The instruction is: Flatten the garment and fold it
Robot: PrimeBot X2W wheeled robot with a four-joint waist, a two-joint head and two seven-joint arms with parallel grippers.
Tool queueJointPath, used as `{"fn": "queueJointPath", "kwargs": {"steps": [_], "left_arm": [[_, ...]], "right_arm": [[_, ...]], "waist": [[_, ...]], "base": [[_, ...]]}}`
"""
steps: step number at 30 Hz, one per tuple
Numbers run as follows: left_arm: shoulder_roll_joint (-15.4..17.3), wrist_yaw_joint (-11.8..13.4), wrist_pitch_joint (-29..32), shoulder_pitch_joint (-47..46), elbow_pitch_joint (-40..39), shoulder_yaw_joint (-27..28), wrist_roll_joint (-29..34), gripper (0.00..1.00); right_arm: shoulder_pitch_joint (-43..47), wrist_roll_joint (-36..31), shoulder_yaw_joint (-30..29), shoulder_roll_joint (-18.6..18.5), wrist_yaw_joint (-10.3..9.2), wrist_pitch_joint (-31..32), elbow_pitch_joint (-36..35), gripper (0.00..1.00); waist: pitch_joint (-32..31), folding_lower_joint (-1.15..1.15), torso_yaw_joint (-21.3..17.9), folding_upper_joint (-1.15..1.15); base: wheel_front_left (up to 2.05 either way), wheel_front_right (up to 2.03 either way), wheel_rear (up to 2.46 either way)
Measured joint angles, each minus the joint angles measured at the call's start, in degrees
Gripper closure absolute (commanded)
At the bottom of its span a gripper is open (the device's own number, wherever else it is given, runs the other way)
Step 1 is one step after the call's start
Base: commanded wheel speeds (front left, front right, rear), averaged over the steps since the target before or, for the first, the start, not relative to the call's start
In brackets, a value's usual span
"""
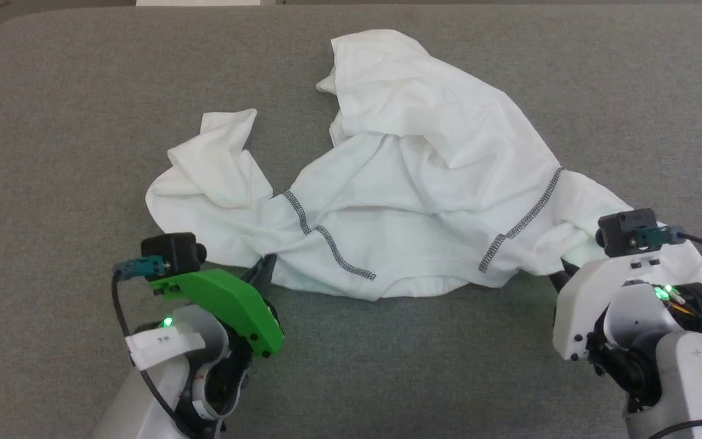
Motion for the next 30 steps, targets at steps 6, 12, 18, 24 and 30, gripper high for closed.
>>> {"fn": "queueJointPath", "kwargs": {"steps": [6,12,18,24,30], "left_arm": [[0.5,-3.9,-3.2,-6.7,-4.9,5.2,-2.8,1.00],[2.3,-4.9,-2.3,-18.2,-5.7,8.2,-3.4,1.00],[3.3,-5.4,-0.3,-32.5,1.2,9.6,-3.2,1.00],[4.4,-5.6,0.2,-46.1,12.7,8.9,0.0,1.00],[5.0,-5.8,-2.3,-59.7,23.9,8.2,4.1,1.00]], "right_arm": [[-2.8,13.3,-1.9,-3.5,0.00,3.9,-10.6,1.00],[-11.9,19.3,-6.4,-7.4,0.00,10.0,-17.4,1.00],[-25.4,21.8,-8.8,-9.4,0.00,15.7,-15.0,1.00],[-40.1,20.2,-8.3,-8.8,0.00,16.9,-6.6,1.00],[-55.1,14.4,-6.8,-7.6,0.01,11.2,3.0,1.00]], "waist": [[-2.1,0.00,-0.3,0.00],[-3.9,0.00,-0.5,0.00],[-3.6,0.00,-0.8,0.00],[-1.0,0.00,-1.2,0.00],[3.3,0.01,-1.7,0.00]], "base": [[0.00,0.00,0.00],[0.00,0.00,0.00],[0.00,0.00,0.00],[0.00,0.00,0.00],[0.00,0.00,0.00]]}}
